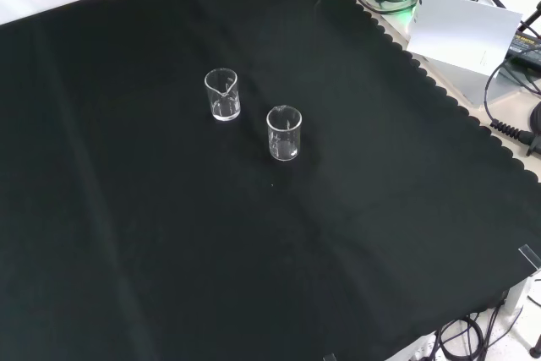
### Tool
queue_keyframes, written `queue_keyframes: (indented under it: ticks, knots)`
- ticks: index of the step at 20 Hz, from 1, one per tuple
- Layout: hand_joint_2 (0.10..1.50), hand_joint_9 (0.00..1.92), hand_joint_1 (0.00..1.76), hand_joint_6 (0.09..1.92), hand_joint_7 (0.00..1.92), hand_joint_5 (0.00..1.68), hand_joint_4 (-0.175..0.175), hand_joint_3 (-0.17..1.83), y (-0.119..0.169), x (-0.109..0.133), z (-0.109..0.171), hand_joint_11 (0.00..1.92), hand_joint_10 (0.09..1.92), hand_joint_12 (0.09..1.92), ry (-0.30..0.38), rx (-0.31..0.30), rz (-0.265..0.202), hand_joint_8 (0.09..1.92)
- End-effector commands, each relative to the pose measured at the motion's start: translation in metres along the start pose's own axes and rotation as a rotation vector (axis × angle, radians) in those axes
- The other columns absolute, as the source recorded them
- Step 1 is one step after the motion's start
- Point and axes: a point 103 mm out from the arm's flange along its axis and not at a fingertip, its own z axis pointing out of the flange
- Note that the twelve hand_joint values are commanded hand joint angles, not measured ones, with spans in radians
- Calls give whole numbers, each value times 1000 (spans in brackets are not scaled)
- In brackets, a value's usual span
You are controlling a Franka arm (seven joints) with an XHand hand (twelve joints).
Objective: Pick up the beaker on the right.
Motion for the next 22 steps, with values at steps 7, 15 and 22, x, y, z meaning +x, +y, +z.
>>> queue_keyframes:
  ticks: [7,15,22]
  knots:
    - [1284,105,110,173,1,303,-10,322,1,1,-1,0,616,1244,-12,-7,6,447]
    - [1289,106,112,162,10,310,-10,311,19,-5,12,0,616,1244,-5,9,37,452]
    - [1290,109,116,158,16,315,-10,306,57,-20,35,0,617,1243,8,36,70,455]
